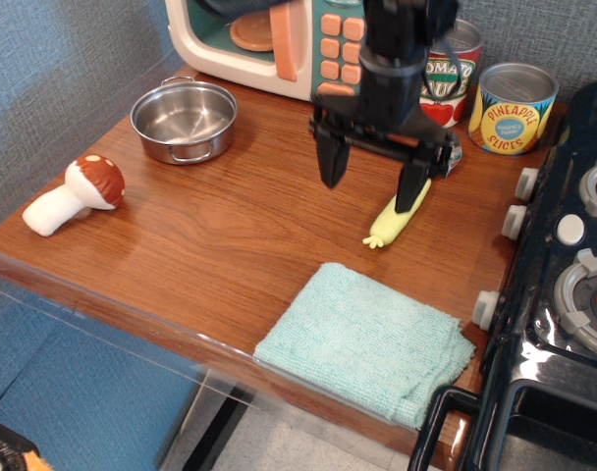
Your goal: Put the corn in between the mushroom and the towel
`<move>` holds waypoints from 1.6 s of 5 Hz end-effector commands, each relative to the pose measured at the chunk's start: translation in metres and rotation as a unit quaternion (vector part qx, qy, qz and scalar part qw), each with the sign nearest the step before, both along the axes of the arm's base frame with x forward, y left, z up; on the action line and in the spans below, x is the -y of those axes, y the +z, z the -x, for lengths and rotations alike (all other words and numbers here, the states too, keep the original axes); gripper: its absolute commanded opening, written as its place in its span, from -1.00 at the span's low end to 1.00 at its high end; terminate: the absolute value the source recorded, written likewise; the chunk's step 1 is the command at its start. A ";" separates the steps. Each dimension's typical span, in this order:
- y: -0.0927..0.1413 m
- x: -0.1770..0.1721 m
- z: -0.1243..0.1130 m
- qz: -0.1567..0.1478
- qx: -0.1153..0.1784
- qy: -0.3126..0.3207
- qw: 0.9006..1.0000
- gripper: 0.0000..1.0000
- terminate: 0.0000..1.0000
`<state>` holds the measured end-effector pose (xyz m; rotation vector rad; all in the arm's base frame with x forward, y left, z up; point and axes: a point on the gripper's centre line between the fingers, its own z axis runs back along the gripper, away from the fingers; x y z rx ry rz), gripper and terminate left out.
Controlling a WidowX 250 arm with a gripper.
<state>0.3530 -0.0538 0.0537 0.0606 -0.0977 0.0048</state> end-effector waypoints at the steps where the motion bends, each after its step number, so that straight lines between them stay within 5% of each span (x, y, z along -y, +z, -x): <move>1: -0.019 0.021 -0.043 0.011 0.024 0.025 0.999 1.00 -1.00; 2: -0.036 0.020 -0.043 0.013 0.013 0.035 0.999 1.00 -1.00; 3: -0.030 0.019 -0.041 0.007 0.021 0.032 0.999 -1.00 -1.00; 6: 0.067 -0.013 -0.028 0.061 0.088 -0.038 0.994 -1.00 -1.00; 7: 0.064 -0.043 -0.008 0.085 0.082 -0.104 0.988 -1.00 -1.00; 8: 0.041 -0.079 0.019 0.065 0.053 -0.151 0.985 -1.00 -1.00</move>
